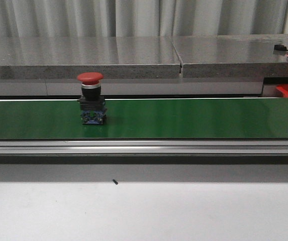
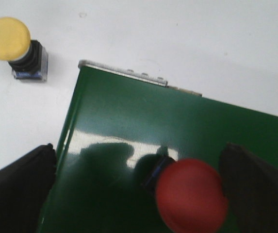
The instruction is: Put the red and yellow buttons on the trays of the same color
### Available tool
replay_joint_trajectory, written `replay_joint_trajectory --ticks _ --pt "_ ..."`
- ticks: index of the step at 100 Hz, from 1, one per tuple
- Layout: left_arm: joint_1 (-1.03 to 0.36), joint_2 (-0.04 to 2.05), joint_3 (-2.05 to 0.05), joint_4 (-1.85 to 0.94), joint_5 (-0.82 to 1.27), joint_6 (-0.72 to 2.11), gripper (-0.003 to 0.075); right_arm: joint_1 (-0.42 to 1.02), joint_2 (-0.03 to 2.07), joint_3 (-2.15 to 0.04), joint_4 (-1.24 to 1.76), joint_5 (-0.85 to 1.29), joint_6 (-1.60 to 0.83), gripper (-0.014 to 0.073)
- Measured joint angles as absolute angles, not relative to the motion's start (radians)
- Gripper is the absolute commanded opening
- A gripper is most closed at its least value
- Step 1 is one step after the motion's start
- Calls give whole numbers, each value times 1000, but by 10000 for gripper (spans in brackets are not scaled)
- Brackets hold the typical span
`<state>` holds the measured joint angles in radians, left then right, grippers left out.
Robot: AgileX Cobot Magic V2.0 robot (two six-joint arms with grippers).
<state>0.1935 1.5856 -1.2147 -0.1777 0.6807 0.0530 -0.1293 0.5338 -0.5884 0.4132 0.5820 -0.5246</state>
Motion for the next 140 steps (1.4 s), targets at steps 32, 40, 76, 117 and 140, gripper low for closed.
replay_joint_trajectory --ticks 32,40,76,117,140 --pt "111 1487 -1277 -216 677 100 661 -129 534 -588 413 582 -525 -69" --pt "82 1458 -1277 -223 679 107 661 -129 534 -588 413 582 -525 -69" --pt "8 1254 -1167 -227 678 157 661 -129 534 -588 413 582 -525 -69" --pt "8 890 -818 -225 608 158 555 -129 534 -588 413 582 -525 -69" --pt "8 745 -717 -225 608 158 68 -129 534 -588 413 582 -525 -69"
